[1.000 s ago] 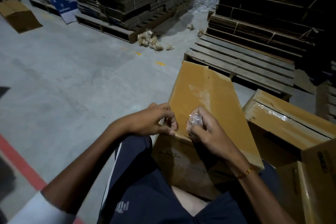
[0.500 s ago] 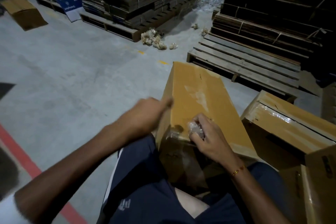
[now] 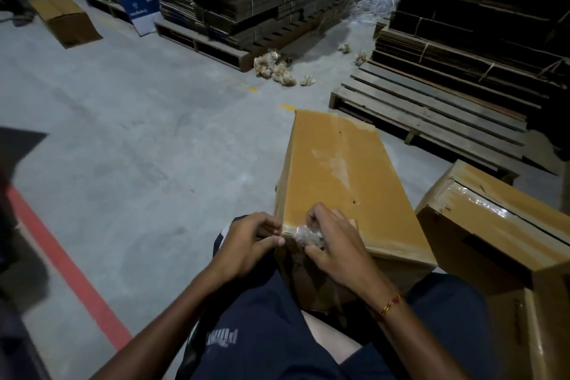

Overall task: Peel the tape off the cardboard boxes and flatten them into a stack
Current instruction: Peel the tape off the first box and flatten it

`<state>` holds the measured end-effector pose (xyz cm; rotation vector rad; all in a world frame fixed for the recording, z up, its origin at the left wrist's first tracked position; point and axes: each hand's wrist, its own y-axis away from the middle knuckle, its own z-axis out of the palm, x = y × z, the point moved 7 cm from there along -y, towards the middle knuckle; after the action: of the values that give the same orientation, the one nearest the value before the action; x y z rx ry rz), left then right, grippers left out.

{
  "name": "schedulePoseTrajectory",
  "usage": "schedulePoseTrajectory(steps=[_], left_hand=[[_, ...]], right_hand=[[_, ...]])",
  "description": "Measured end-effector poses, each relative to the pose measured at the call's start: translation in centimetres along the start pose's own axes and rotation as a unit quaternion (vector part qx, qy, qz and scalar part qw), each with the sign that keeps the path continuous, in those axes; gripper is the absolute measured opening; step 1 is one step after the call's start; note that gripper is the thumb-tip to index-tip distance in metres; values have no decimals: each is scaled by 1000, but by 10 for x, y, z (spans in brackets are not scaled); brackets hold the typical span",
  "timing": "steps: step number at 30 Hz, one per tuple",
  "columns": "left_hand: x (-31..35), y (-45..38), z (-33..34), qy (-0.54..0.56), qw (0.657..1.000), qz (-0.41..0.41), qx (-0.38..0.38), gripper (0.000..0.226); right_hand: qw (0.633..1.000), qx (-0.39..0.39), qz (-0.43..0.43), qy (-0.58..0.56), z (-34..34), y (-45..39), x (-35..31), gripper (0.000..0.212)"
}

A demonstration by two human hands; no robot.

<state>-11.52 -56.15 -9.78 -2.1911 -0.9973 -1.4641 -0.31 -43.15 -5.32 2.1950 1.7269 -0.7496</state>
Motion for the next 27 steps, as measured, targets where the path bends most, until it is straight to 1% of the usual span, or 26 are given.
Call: schedulePoseTrajectory(steps=[3, 6, 9, 12, 15, 17, 20, 23, 25, 26, 27], left_hand=[[1, 5, 4, 30, 999, -5, 26, 18], [8, 4, 7, 38, 999, -14, 25, 15], [12, -3, 13, 90, 994, -51, -37, 16], [17, -9, 13, 114, 985, -68, -108, 16], [26, -13, 2, 107, 981, -78, -138, 14], [35, -13, -5, 106, 980, -84, -143, 19], [45, -12, -11, 108, 981, -101, -122, 27], [55, -10, -10, 176, 970, -134, -99, 25], [71, -11, -2, 201, 965, -122, -115, 25], [82, -11, 3, 193, 967, -99, -134, 24], [95, -12, 9, 171, 971, -69, -153, 21]], right_hand=[[1000, -5, 21, -19, -2, -2, 4, 34], [988, -24, 58, -138, -5, -6, 18, 34], [968, -18, 74, -238, -9, -7, 27, 30], [960, -20, 73, -269, -11, -6, 32, 28], [960, -20, 63, -272, -10, -3, 34, 28], [962, -20, 52, -267, -8, -1, 32, 27], [963, -23, 43, -264, -3, 0, 29, 30], [973, -32, 31, -227, 1, 5, 25, 41], [983, -29, 40, -180, 1, 9, 24, 53], [988, -13, 37, -152, 0, 9, 22, 52], [992, 17, 21, -124, -4, 9, 19, 44]])
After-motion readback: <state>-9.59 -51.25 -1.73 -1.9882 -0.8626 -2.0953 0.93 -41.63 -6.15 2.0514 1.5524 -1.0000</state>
